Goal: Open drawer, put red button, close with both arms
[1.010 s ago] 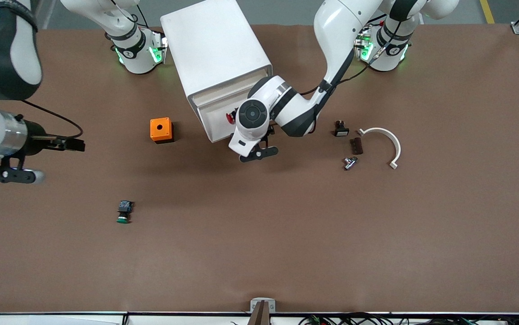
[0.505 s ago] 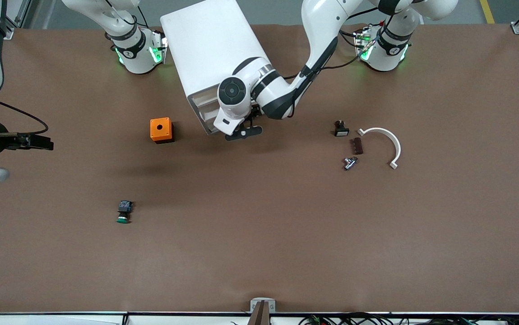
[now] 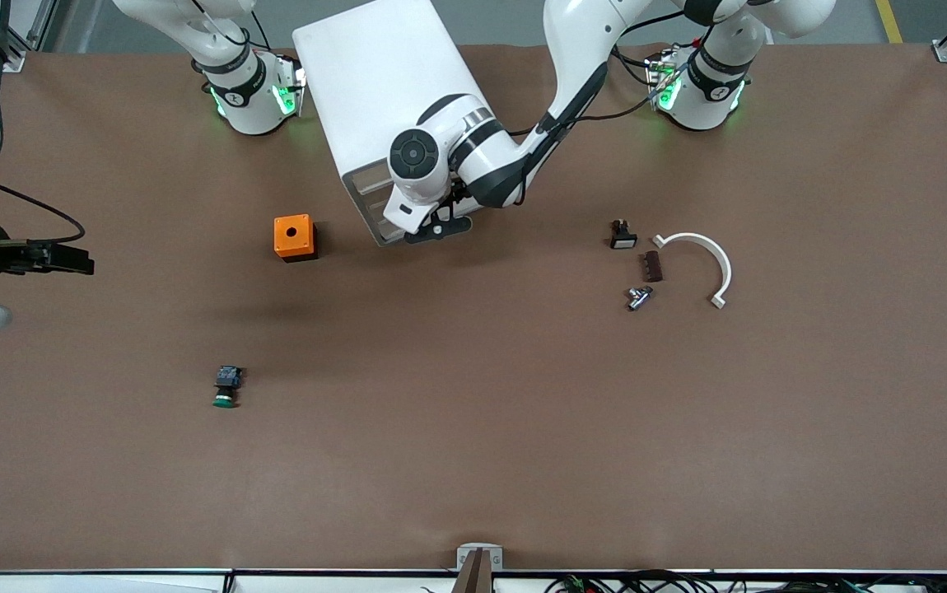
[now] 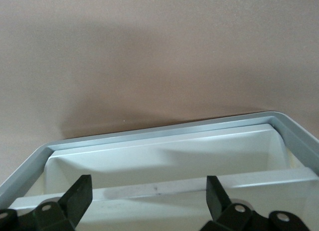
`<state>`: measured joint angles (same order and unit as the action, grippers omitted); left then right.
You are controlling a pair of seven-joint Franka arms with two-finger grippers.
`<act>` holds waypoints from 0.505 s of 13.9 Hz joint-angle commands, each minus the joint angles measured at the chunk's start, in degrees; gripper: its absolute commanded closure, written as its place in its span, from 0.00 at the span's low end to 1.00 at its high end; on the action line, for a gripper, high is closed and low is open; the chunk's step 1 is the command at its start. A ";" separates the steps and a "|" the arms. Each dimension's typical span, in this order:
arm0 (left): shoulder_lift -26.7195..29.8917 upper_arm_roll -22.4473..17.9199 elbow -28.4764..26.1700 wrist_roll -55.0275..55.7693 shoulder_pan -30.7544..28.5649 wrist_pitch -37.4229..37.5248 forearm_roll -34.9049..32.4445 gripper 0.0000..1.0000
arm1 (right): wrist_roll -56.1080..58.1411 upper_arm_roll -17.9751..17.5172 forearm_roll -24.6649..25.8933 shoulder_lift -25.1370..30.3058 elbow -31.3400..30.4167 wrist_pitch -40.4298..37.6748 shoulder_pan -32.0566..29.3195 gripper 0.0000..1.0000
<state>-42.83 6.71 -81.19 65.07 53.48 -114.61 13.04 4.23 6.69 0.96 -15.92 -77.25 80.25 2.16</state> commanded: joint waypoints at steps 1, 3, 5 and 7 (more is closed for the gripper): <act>2.14 -0.29 -2.31 0.94 0.49 0.26 -1.00 0.00 | 0.34 -0.71 0.45 0.36 3.50 -1.06 -1.20 0.00; 3.45 -1.96 -2.13 0.76 -1.52 0.35 -1.08 0.00 | 0.34 -0.71 0.36 0.36 5.78 -4.73 -1.37 0.00; 5.38 -2.84 -1.96 0.32 -4.94 0.35 -1.17 0.00 | 0.43 -0.89 0.19 0.53 7.20 -8.50 -2.07 0.00; 7.84 -3.11 -1.96 0.23 -9.68 3.57 -1.52 0.00 | 0.87 -1.06 -0.16 2.28 7.20 -12.82 -2.16 0.00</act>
<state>-39.08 3.54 -81.16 65.24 48.03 -114.10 12.94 4.24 6.75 0.94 -15.14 -70.72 70.43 1.40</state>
